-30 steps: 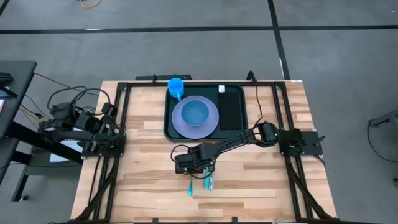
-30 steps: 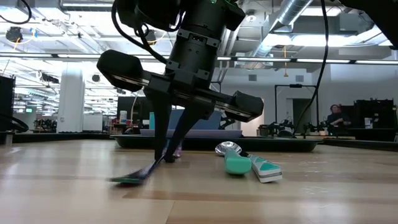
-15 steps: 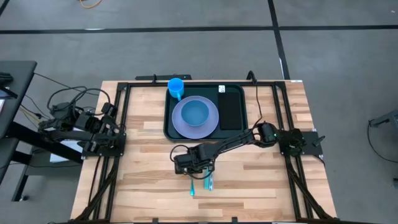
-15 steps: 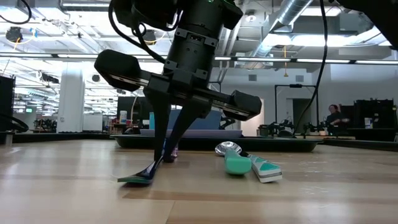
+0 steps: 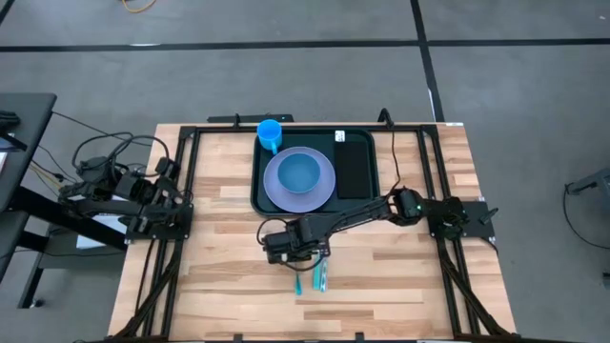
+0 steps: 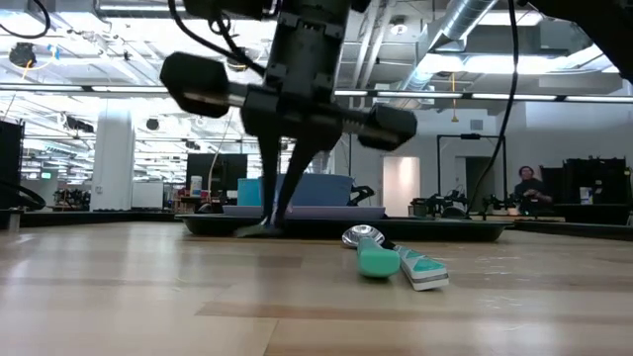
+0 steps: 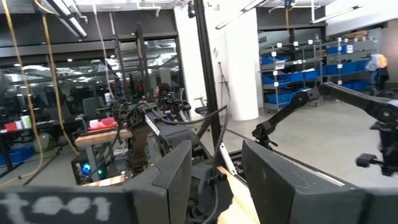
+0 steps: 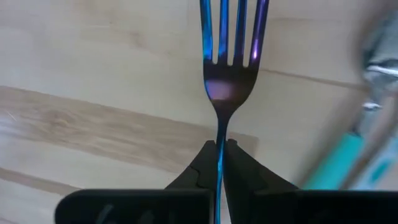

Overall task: Set up tray
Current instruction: Put the blue fork on the black napkin

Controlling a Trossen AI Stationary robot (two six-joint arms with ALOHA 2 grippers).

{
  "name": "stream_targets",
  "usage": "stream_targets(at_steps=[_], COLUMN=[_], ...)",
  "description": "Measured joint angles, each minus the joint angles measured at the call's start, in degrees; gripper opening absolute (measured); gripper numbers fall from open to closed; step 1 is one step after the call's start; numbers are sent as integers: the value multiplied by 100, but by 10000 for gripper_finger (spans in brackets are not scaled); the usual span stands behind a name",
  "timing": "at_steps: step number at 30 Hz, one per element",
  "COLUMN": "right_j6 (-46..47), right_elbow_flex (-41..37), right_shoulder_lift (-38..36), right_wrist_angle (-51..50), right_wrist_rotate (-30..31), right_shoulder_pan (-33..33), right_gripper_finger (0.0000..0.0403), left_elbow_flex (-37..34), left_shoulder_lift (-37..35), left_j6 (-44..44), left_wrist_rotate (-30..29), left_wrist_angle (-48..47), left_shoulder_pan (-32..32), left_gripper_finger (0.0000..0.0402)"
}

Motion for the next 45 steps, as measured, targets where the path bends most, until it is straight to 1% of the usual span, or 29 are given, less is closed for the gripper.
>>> stream_targets(at_steps=[4,14,18,21,28,32,35,37,41,45], right_j6=[-47,-428,-763,-1007,-1942,-2391,-2614,-2703,-2657,-2446], right_elbow_flex=[305,1130,1161,1174,1167,1164,969,677,-220,-1340], right_shoulder_lift=[-11,-28,-123,-190,-279,-405,-696,-1013,-1851,-2617], right_wrist_angle=[-685,-2986,-2971,-2974,-2970,-2971,-2972,-2955,-2967,-2890], right_wrist_rotate=[-20,-22,22,190,497,721,939,1110,1357,1337], right_shoulder_pan=[-14,-298,-555,-769,-1354,-1695,-1917,-2060,-2351,-2708], right_gripper_finger=[2,3,2,1,1,1,1,0,0,0], left_elbow_flex=[-1,-1,-1,-1,-1,-1,-1,-1,-1,-1], left_shoulder_lift=[0,0,0,0,1,1,2,2,2,2], left_j6=[0,0,0,0,0,16,17,17,17,17], left_wrist_rotate=[158,167,166,166,175,323,321,321,318,317], left_wrist_angle=[0,1,1,-3,-43,-111,-188,-262,-380,-412], left_shoulder_pan=[1,1,0,1,1,0,-1,1,1,1], left_gripper_finger=[133,133,133,133,133,133,133,133,133,133])
